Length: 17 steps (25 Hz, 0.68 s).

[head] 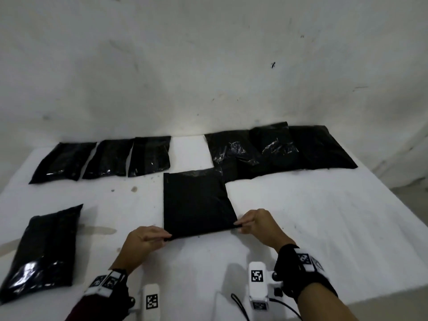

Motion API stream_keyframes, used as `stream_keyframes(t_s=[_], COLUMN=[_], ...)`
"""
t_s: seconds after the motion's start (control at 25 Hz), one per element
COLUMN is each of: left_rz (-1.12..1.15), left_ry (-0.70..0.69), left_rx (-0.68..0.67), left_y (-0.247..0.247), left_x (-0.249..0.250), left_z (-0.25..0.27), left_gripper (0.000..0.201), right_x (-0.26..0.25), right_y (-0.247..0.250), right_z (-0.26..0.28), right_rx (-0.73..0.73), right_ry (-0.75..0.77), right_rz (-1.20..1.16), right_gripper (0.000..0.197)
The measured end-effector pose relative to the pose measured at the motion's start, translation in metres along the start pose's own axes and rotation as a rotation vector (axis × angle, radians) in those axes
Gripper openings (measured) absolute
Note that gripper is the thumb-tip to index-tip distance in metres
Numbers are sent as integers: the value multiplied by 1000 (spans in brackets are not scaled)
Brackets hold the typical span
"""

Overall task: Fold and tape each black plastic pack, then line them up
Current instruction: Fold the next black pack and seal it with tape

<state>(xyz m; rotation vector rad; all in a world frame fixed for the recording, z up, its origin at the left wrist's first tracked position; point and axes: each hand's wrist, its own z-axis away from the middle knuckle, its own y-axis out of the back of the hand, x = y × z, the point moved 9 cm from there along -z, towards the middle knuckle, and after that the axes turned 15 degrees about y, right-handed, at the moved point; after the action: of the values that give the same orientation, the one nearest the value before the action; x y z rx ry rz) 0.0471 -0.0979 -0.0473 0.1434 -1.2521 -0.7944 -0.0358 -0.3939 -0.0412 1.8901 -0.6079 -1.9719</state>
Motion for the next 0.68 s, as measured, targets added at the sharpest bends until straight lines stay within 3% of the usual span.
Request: stream_keyframes(t_s=[0.04, 0.12, 0.24, 0.32, 0.4, 0.48, 0.56, 0.68], left_rz=[-107, -287, -244, -150, -165, -303, -391, -577], left_ry=[-53, -94, -61, -23, -3, -12, -62, -93], left_rx=[47, 119, 181, 263, 400, 530, 502, 265], left_y=[-2, -10, -10, -2, 2, -2, -21, -75], left_x=[0, 0, -3, 4, 15, 32, 51, 42], left_z=[3, 11, 18, 24, 31, 35, 34, 27], left_gripper=[51, 19, 53, 45, 41, 41, 44, 51], right_x=[5, 4, -3, -11, -26, -55, -73, -67], right_y=[-4, -10, -13, -3, 2, -18, -58, -124], right_z=[5, 13, 21, 17, 12, 6, 1, 11], right_rx=[-18, -89, -151, -7, 202, 246, 97, -266], right_ry=[-9, 2, -25, -5, 122, 296, 403, 426], right_rz=[46, 225, 302, 291, 338, 407, 475, 553], right_gripper=[31, 20, 21, 12, 28, 46, 57, 70])
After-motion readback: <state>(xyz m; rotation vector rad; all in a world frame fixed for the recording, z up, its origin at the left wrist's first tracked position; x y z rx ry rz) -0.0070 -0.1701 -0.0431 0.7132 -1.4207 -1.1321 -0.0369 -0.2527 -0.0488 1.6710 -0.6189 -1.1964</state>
